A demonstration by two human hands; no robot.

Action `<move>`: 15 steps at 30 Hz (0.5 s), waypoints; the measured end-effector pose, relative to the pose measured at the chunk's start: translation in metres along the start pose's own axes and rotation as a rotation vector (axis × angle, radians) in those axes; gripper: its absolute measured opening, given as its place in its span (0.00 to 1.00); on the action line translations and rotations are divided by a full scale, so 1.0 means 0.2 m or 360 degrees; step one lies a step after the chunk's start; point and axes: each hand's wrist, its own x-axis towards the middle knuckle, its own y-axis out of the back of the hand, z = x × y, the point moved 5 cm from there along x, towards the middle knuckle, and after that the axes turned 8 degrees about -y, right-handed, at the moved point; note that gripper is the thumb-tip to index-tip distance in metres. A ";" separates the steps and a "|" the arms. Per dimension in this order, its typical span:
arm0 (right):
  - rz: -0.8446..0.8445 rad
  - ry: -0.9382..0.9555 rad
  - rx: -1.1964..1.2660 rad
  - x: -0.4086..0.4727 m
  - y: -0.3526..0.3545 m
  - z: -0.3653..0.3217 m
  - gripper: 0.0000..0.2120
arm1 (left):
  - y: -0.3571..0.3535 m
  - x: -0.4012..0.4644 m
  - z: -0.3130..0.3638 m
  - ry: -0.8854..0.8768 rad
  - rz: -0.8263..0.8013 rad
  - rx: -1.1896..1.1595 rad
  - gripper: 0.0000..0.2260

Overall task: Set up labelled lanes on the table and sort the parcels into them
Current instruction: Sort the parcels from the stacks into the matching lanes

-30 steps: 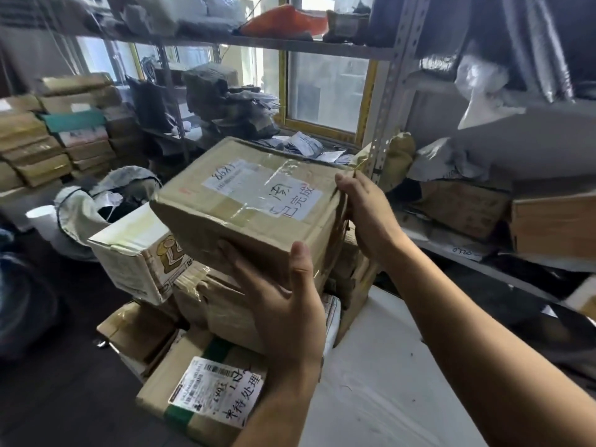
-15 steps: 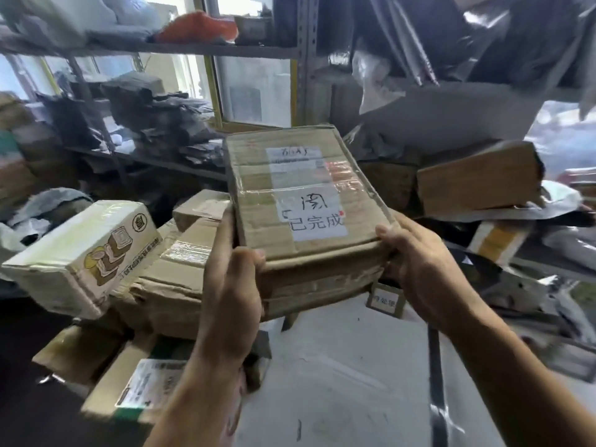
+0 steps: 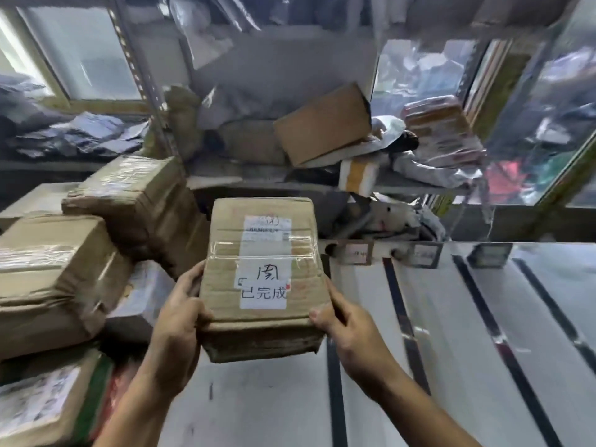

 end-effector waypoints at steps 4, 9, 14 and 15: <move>0.0082 -0.0041 -0.0021 -0.10 0.10 0.12 0.20 | -0.08 -0.08 -0.14 0.0081 -0.0036 -0.0040 0.30; 0.0190 -0.0008 -0.0034 -0.21 0.28 0.15 0.20 | -0.26 -0.14 -0.22 0.0007 -0.0150 -0.0106 0.31; 0.0352 0.0030 -0.0040 -0.29 0.50 0.09 0.21 | -0.52 -0.13 -0.19 -0.0129 -0.0460 -0.0147 0.31; 0.0405 0.0036 -0.0028 -0.31 0.55 0.07 0.22 | -0.58 -0.12 -0.19 -0.0142 -0.0523 -0.0154 0.31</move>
